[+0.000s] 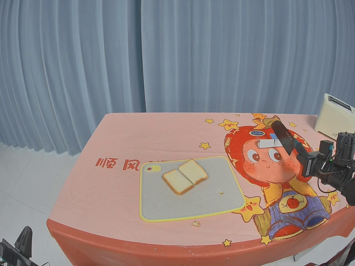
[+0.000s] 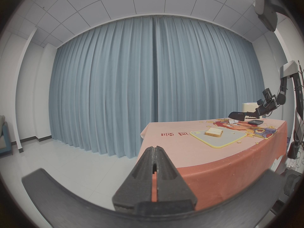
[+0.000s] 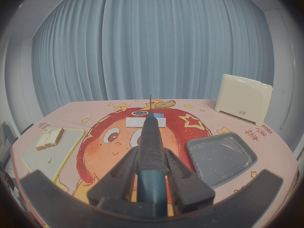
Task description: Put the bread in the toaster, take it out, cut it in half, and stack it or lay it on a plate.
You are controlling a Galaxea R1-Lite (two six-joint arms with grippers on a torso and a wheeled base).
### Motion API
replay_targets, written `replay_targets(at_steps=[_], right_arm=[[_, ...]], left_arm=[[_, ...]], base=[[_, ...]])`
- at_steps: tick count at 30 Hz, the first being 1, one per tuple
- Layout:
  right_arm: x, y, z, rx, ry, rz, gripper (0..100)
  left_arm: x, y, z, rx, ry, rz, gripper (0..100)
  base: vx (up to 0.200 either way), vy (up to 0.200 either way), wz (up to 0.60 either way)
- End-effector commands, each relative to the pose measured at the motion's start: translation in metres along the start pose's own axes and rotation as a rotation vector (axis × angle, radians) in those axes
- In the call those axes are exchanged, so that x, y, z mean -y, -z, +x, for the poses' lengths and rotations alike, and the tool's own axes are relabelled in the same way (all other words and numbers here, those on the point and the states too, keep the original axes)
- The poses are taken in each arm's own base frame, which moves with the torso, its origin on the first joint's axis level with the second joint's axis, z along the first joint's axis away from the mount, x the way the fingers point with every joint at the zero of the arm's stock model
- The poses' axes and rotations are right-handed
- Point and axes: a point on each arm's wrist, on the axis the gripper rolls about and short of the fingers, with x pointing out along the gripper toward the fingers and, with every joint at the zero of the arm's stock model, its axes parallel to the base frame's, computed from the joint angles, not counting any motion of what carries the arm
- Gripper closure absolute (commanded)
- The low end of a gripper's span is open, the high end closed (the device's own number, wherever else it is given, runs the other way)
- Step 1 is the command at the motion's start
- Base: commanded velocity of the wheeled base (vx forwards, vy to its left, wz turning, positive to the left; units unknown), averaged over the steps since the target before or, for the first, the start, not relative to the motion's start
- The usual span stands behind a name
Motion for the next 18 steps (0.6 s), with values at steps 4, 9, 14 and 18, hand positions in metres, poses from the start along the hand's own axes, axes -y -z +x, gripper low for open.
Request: replay_targets(at_steps=[4,9,14,18], right_arm=[[-0.0018,0.0009,0.0025,-0.006,-0.007,-0.003,100],[-0.0025,-0.0004,0.0009,0.002,-0.01,-0.006,100],[-0.0061,0.0004,0.0002,0.0,-0.023,-0.012,100],[-0.006,0.0003,-0.0005,0.002,-0.023,-0.012,100]], left_arm=[[0.0001,0.0048,0.0013,-0.018,0.0,-0.001,100],[0.0001,0.0048,0.0013,-0.018,0.0,-0.001,100],[0.0001,0.0048,0.0013,-0.018,0.0,-0.001,100],[0.0001,0.0048,0.0013,-0.018,0.0,0.001,100]], base=[[0.0,0.0,0.0],[0.0,0.0,0.0],[0.0,0.0,0.0],[0.0,0.0,0.0]])
